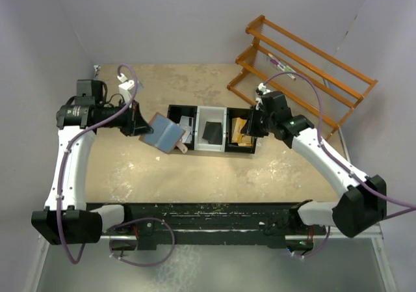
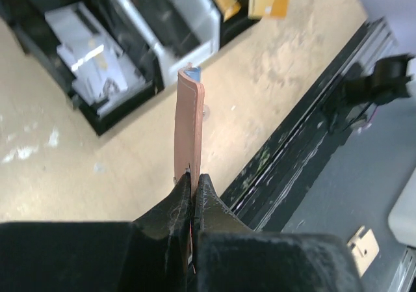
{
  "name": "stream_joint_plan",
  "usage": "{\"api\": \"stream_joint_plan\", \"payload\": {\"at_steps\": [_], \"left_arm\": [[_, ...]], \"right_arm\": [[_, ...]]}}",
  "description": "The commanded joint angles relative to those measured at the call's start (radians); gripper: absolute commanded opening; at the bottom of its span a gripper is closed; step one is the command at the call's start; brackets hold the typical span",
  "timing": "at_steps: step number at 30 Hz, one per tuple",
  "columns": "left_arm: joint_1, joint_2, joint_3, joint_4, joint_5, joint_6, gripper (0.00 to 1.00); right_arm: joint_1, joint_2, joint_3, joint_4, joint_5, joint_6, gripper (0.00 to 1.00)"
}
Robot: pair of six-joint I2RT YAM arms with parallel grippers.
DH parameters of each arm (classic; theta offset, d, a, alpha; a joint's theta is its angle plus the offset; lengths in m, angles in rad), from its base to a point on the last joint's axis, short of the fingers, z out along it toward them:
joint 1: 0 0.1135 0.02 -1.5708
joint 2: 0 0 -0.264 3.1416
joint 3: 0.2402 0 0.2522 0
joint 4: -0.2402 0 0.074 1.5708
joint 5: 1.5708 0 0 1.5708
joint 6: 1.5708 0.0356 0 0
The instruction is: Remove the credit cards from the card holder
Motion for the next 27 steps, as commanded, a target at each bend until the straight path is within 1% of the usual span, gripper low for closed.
{"api": "stream_joint_plan", "payload": {"at_steps": [1,5,11,16,22,25,27], "left_arm": [[0.002,0.011,-0.067,-0.103,-0.071,0.262,0.0],[0.002,0.036,-0.122,-0.083,-0.117,0.327,0.0],[0.001,0.106,-0.144,-0.07,-0.172,0.381,0.0],[-0.015,0.158,-0.178,0.012,-0.22,0.396,0.0],[-0.023,0.219,-0.222,0.135,-0.271,0.371,0.0],[-0.024,0.233,-0.245,0.168,-0.288,0.364,0.0],[-0.023,0.229,-0.251,0.174,-0.291,0.362,0.0]], "right_arm": [[-0.024,0.05,0.001,0.011,0.087,-0.057,0.0],[-0.034,0.138,0.056,0.019,0.131,-0.067,0.0],[-0.038,0.269,0.113,0.033,0.156,-0.076,0.0],[-0.041,0.322,0.111,0.07,0.127,-0.08,0.0],[-0.042,0.365,0.118,0.08,0.128,-0.078,0.01],[-0.041,0.37,0.125,0.065,0.143,-0.076,0.17],[-0.041,0.369,0.132,0.051,0.161,-0.075,0.24]]}}
